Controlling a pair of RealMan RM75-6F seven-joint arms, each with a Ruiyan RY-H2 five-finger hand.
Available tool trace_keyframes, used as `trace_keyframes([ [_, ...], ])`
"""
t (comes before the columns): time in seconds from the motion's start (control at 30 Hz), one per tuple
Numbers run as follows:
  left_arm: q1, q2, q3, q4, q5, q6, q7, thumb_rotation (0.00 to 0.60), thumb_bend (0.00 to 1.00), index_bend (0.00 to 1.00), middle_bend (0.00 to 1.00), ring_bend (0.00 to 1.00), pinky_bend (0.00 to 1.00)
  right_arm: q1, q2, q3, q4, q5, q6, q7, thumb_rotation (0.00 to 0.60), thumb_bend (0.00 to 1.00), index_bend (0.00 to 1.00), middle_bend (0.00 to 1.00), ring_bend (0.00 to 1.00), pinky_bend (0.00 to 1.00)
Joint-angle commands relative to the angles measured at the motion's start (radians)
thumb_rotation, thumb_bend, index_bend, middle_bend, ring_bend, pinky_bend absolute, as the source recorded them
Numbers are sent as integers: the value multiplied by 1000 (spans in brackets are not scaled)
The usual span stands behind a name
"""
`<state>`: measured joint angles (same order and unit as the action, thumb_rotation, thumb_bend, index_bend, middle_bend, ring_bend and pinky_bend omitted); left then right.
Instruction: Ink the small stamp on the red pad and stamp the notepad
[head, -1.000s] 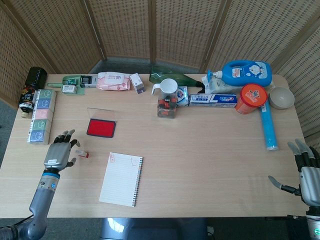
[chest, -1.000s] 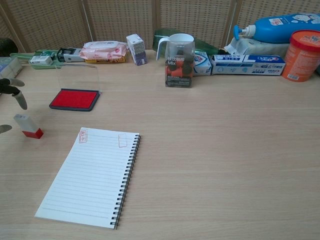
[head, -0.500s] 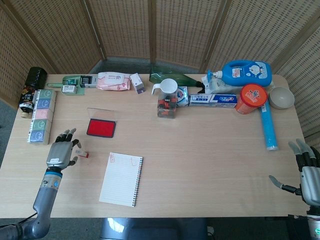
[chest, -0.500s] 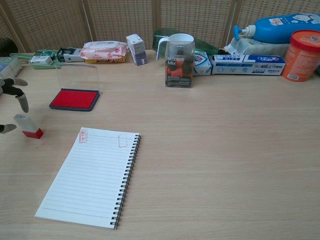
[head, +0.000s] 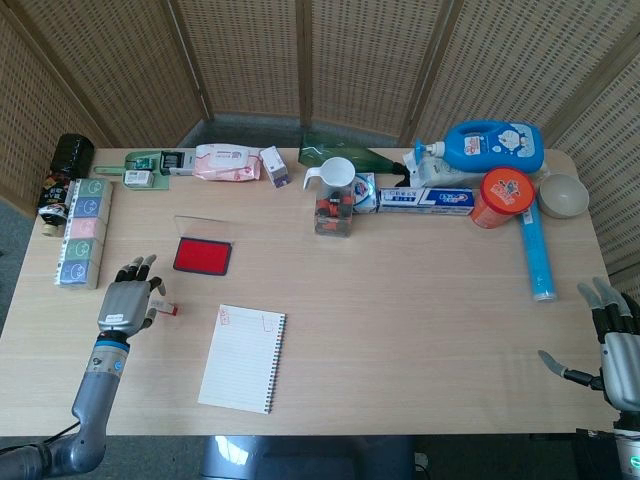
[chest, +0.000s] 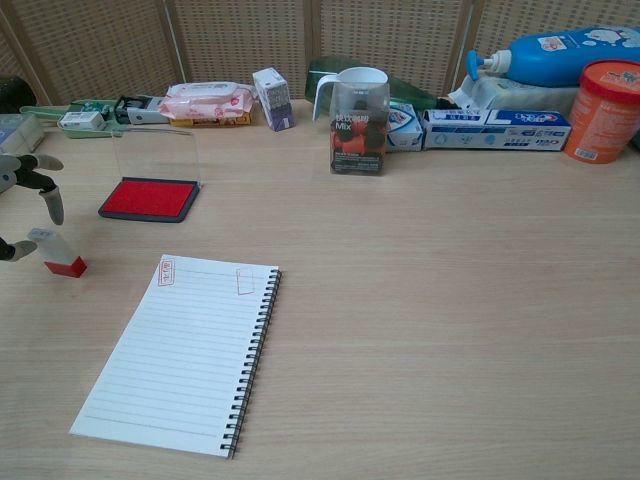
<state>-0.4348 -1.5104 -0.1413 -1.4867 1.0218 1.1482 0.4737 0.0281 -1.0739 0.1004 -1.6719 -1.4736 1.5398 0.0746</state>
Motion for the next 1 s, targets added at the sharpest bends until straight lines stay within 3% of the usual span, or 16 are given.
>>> trace_keyframes([
  [0.03,-3,-2,0,0,-4,-2,2,600,344,445,0,0,91,0,0,0,-1,0,0,0,400,0,0,0,0,0],
  [1.0,-11,-22,9,13,-12,13,14,600,408,514,0,0,92,0,6,-1,-7,7,-8,-1,401,0,0,0,0,0],
])
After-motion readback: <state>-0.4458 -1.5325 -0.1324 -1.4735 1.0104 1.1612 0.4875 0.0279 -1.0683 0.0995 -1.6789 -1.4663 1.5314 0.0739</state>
